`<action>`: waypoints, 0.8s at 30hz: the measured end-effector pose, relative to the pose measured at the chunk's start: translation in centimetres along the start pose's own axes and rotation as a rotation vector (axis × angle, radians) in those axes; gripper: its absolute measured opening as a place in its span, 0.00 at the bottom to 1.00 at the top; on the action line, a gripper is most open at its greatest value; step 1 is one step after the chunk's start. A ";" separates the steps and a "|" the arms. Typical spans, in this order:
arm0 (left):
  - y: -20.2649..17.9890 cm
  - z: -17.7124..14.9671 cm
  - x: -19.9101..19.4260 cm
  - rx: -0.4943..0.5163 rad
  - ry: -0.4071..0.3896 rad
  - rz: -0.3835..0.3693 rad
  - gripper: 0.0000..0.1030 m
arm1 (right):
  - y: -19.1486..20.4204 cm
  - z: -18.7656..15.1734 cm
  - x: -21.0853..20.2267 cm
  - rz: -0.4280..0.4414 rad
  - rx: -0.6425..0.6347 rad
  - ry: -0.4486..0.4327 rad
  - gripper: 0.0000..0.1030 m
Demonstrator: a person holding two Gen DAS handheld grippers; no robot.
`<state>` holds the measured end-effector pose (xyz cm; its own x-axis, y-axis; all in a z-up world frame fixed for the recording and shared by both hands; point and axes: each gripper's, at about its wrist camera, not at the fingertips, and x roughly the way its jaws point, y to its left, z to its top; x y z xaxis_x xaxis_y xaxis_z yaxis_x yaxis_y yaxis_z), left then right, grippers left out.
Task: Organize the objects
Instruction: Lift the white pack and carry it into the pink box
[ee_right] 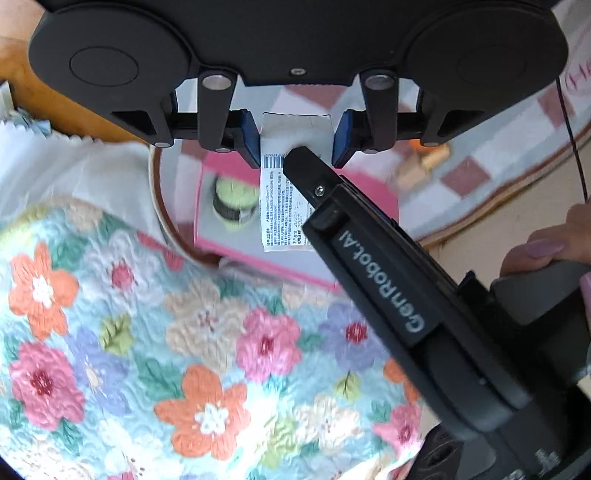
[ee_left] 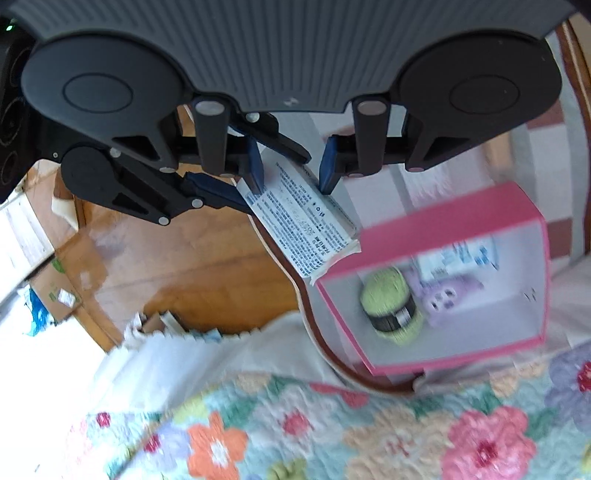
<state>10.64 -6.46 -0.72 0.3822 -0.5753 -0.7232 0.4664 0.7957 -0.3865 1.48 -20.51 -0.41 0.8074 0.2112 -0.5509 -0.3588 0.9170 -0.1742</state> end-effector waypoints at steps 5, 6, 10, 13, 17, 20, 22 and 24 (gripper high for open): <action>2.2 2.5 -1.1 -0.038 -0.054 0.030 0.29 | -0.9 2.6 2.0 0.041 0.042 -0.037 0.44; 2.5 3.1 -1.2 -0.036 -0.063 0.042 0.29 | -1.3 3.2 2.7 0.052 0.055 -0.040 0.44; 4.5 6.7 -0.7 -0.068 -0.055 0.078 0.29 | -3.0 6.0 5.4 0.101 0.146 -0.027 0.44; 6.6 9.6 0.9 -0.108 -0.032 0.085 0.29 | -4.4 7.6 8.5 0.123 0.240 0.006 0.44; 9.7 12.3 4.7 -0.151 0.007 0.089 0.29 | -6.4 8.5 13.7 0.149 0.369 0.078 0.44; 12.1 13.3 7.5 -0.187 0.032 0.071 0.29 | -7.7 8.1 17.7 0.165 0.463 0.137 0.44; 13.5 13.5 9.6 -0.207 0.046 0.067 0.29 | -8.2 7.6 19.7 0.166 0.492 0.180 0.44; 14.3 13.4 11.2 -0.213 0.049 0.064 0.29 | -8.2 7.3 21.4 0.144 0.478 0.205 0.44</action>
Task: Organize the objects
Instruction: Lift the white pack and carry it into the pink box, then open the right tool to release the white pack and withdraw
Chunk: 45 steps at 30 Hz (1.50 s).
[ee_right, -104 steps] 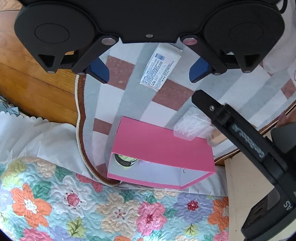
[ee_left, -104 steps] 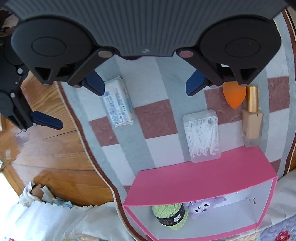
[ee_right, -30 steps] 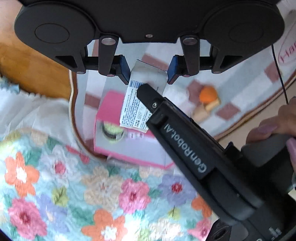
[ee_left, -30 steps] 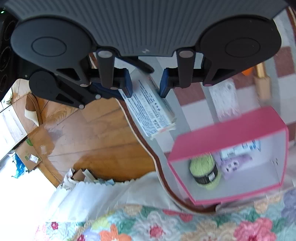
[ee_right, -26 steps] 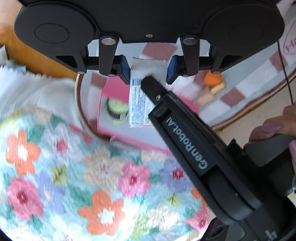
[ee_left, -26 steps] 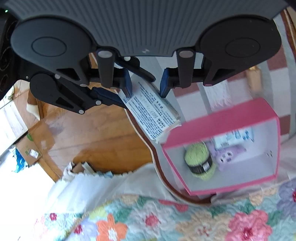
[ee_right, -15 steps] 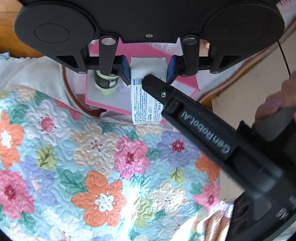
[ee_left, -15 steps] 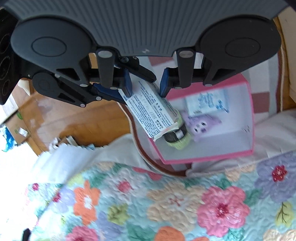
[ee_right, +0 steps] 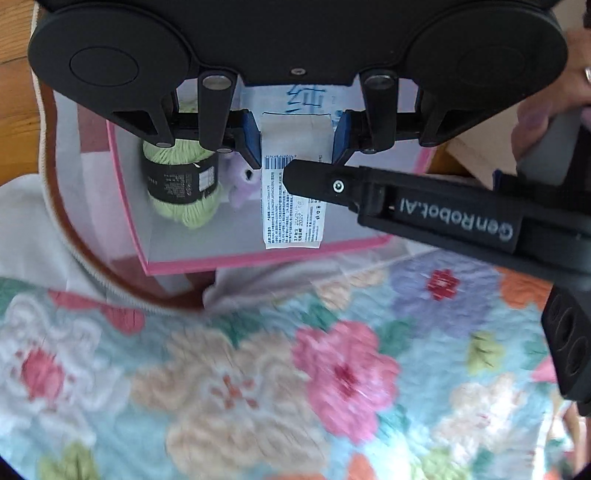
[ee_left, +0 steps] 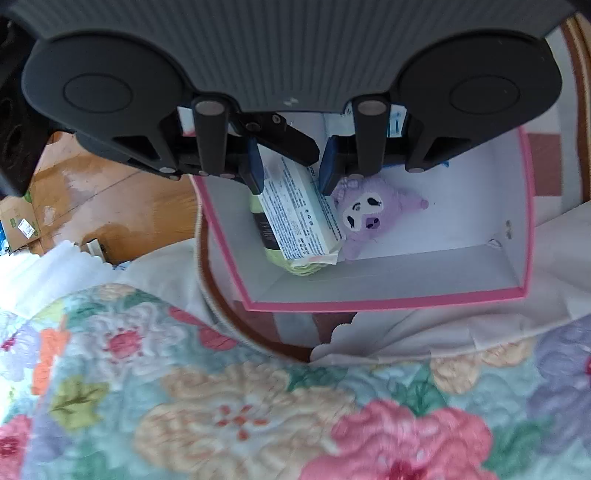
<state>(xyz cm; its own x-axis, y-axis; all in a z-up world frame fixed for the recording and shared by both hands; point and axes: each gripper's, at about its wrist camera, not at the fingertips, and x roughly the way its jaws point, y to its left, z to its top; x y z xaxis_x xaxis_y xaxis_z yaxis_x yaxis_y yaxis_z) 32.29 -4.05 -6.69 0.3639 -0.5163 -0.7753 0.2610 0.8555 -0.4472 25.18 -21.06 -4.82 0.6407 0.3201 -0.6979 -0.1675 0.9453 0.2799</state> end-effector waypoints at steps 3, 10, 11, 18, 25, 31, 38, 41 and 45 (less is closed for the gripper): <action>1.1 0.3 2.5 -0.027 0.005 0.007 0.29 | -0.6 0.2 2.5 -0.038 0.017 0.030 0.44; 4.1 0.9 6.6 -0.103 0.013 -0.030 0.29 | -1.7 0.4 7.1 -0.101 0.052 0.093 0.44; 4.4 0.9 7.1 -0.110 0.018 -0.035 0.29 | -1.7 0.3 7.4 -0.110 0.044 0.100 0.46; 3.5 -0.2 8.3 -0.096 0.043 0.044 0.33 | -0.5 -0.7 7.2 -0.117 -0.044 0.099 0.46; 0.8 -1.0 4.1 0.020 -0.019 0.127 0.36 | -0.4 -0.5 1.7 -0.078 -0.089 0.049 0.47; -2.0 -1.6 -1.4 0.111 -0.044 0.201 0.42 | 0.5 0.5 -3.9 0.000 -0.136 0.040 0.47; -4.9 -3.1 -8.0 0.155 -0.069 0.222 0.53 | 2.0 0.9 -9.8 0.029 -0.192 0.038 0.57; -6.4 -3.9 -10.2 0.179 -0.077 0.228 0.58 | 2.7 0.8 -12.3 0.052 -0.208 0.029 0.62; -7.8 -5.3 -12.9 0.206 -0.090 0.229 0.60 | 4.0 0.5 -15.5 0.066 -0.259 0.016 0.62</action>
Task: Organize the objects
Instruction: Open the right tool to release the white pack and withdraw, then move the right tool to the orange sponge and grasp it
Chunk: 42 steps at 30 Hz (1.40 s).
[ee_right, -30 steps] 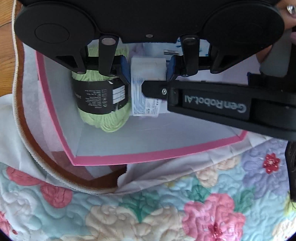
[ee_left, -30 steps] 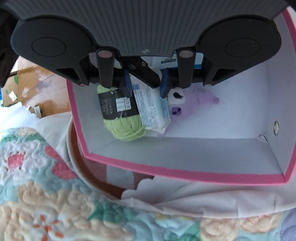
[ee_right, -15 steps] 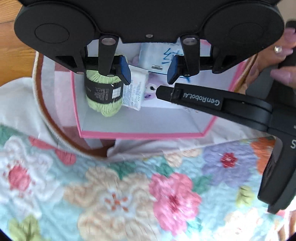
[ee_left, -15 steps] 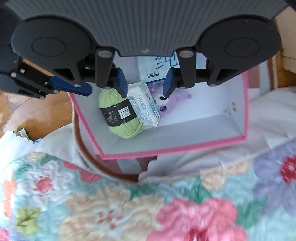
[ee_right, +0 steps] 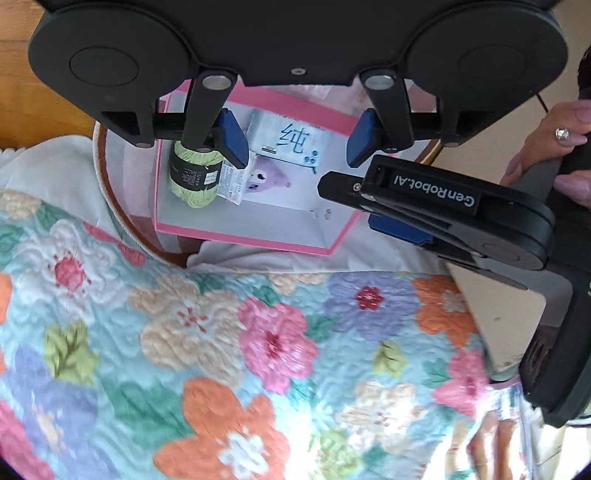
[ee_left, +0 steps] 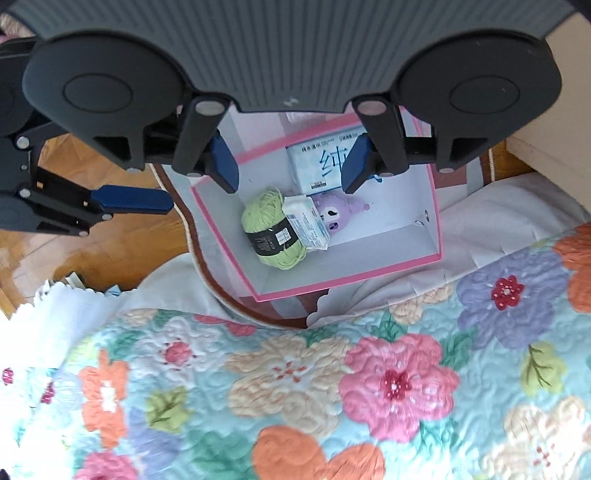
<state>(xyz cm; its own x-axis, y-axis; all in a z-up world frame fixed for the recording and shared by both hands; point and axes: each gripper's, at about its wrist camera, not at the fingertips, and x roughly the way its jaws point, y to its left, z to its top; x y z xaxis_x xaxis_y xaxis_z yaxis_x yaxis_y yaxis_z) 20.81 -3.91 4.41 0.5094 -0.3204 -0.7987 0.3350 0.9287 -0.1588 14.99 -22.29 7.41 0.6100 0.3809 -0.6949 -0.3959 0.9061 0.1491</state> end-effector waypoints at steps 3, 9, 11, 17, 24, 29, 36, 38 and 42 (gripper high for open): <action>-0.3 -0.9 -2.1 0.000 -0.008 0.006 0.62 | 0.9 -0.3 -2.0 0.025 -0.022 -0.017 0.64; 0.1 -3.3 -5.5 -0.012 -0.031 0.021 0.65 | 3.1 -2.3 -5.0 0.045 -0.093 -0.033 0.69; 0.5 -4.6 -6.5 -0.017 -0.040 0.029 0.65 | 4.0 -3.4 -5.7 0.039 -0.127 -0.043 0.69; 1.2 -8.3 -8.1 -0.063 -0.030 0.042 0.66 | 5.3 -6.4 -7.3 0.095 -0.109 -0.060 0.69; 1.6 -11.8 -7.4 -0.082 0.017 0.040 0.66 | 5.5 -9.7 -7.3 0.165 -0.087 -0.049 0.69; 2.5 -13.4 -6.1 -0.107 0.052 0.016 0.66 | 5.5 -11.8 -5.8 0.193 -0.087 -0.021 0.69; 4.2 -15.3 -3.2 -0.159 0.088 -0.031 0.66 | 6.0 -14.4 -1.7 0.253 -0.077 0.062 0.70; 4.6 -15.8 -2.2 -0.154 0.094 -0.034 0.66 | 6.3 -14.8 -0.4 0.263 -0.078 0.086 0.70; 5.2 -17.1 0.5 -0.159 0.115 -0.067 0.65 | 7.7 -15.7 2.6 0.245 -0.120 0.124 0.70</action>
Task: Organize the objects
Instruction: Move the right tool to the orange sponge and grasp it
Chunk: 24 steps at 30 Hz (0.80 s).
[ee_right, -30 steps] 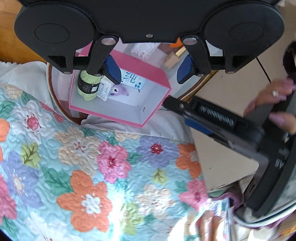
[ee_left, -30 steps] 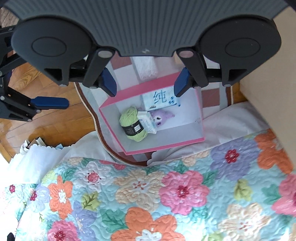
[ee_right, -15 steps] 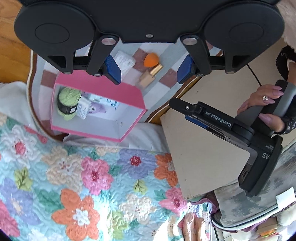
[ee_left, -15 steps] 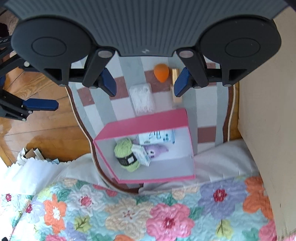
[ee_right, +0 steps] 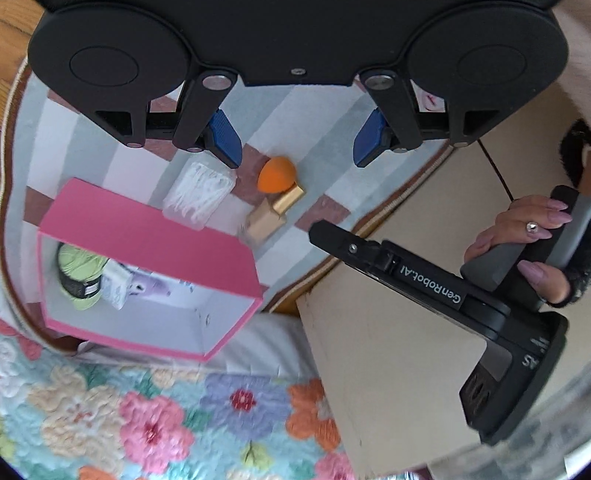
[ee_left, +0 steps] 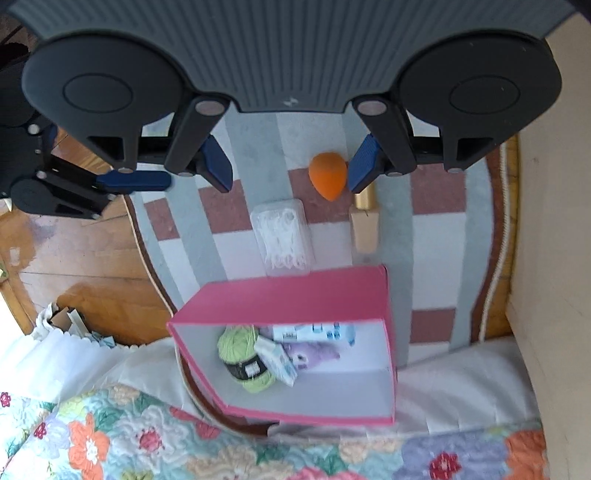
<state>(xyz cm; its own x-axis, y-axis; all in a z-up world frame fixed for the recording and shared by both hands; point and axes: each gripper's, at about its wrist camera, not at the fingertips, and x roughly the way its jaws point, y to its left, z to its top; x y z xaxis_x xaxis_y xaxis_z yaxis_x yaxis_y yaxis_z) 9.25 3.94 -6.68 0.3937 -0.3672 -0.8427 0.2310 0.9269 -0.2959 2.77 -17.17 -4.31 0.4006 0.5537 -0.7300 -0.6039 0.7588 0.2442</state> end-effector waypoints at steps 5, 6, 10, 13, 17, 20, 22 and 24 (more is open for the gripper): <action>0.6 -1.3 3.3 0.003 0.024 -0.027 0.64 | 0.9 0.0 4.6 -0.011 -0.062 0.036 0.69; 0.8 -1.4 3.8 -0.002 0.029 -0.030 0.64 | 1.0 0.0 5.6 -0.017 -0.089 0.046 0.69; 1.9 -1.6 5.3 -0.030 0.026 -0.062 0.64 | 1.1 0.2 8.7 0.002 -0.134 0.067 0.69; 2.6 -1.9 6.4 -0.058 0.021 -0.064 0.62 | 0.5 0.1 10.5 0.026 -0.085 0.059 0.69; 3.7 -2.2 7.7 -0.097 0.011 -0.085 0.56 | -0.6 -0.3 12.2 0.037 -0.015 0.033 0.69; 4.2 -2.5 8.6 -0.128 0.018 -0.103 0.44 | -1.1 -0.5 13.2 0.025 0.024 0.031 0.69; 4.5 -2.7 9.0 -0.150 0.023 -0.112 0.42 | -1.4 -0.8 13.3 0.026 0.048 0.024 0.69; 4.4 -2.8 8.8 -0.148 0.009 -0.122 0.41 | -1.6 -1.0 13.0 0.019 0.057 0.012 0.64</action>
<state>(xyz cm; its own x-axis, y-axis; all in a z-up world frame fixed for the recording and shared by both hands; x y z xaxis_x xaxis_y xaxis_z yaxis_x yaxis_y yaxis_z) 11.27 5.02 -16.68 0.3629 -0.4771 -0.8004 0.1425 0.8773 -0.4584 8.24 -11.56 -14.83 0.3808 0.5642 -0.7326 -0.5710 0.7666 0.2937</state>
